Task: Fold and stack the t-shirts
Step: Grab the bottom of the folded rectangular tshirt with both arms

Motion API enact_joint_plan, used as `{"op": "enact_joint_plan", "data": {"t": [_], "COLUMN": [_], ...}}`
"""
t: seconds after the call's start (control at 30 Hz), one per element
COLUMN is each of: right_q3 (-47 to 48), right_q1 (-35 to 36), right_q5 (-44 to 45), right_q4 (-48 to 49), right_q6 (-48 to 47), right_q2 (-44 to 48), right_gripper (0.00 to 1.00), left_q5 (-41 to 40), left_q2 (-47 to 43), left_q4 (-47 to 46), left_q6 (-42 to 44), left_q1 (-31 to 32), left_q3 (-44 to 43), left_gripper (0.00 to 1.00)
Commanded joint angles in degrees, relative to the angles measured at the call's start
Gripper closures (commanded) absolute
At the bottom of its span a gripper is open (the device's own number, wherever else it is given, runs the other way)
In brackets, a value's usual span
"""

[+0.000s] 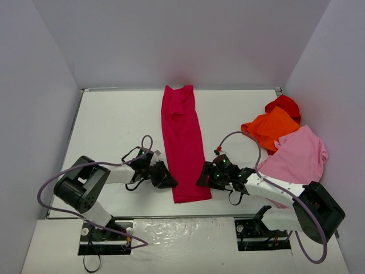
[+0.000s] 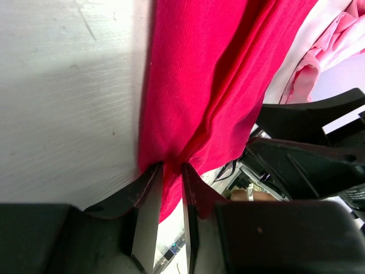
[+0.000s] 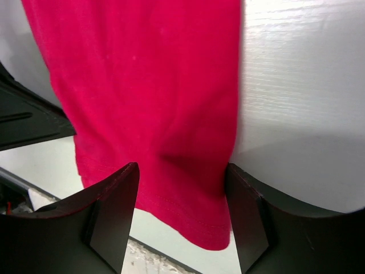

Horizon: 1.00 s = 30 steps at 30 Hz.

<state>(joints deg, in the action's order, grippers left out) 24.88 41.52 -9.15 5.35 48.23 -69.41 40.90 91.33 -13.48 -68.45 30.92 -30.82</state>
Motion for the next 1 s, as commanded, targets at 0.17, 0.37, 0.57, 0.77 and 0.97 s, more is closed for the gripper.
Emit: {"op": "enact_joint_plan", "data": {"t": [0.17,0.37,0.57,0.77,0.97], "right_q3": [-2.03,-2.62,-2.93,-2.83,-3.56], "right_q1": [1.16,1.65,2.08,2.17,2.37], "right_q5": [-1.01,-0.95,-1.44,-2.01,-2.02], "right_q4": [2.62,2.52,2.49,2.21,2.68], "right_q6": [1.43,1.53,2.52,2.93,4.02], "right_q2": [1.50,1.50,2.57,3.15,4.29], "right_gripper": [0.42,0.41,0.41,0.41,0.41], "left_q5": [-8.89,-7.51,-7.41,-6.01,-4.87], "left_q2": [-15.38,-32.24,-34.66,-30.40,-23.50], "left_q4": [18.54,20.19,5.21,-0.59,-7.12], "left_q6": [2.39,-6.94,-17.29,-18.39,-20.30], "left_q1": [0.55,0.55,0.55,0.55,0.63], "left_q3": [-0.36,9.36,21.01,19.92,17.96], "left_gripper": [0.71,0.50,0.46,0.45,0.42]}}
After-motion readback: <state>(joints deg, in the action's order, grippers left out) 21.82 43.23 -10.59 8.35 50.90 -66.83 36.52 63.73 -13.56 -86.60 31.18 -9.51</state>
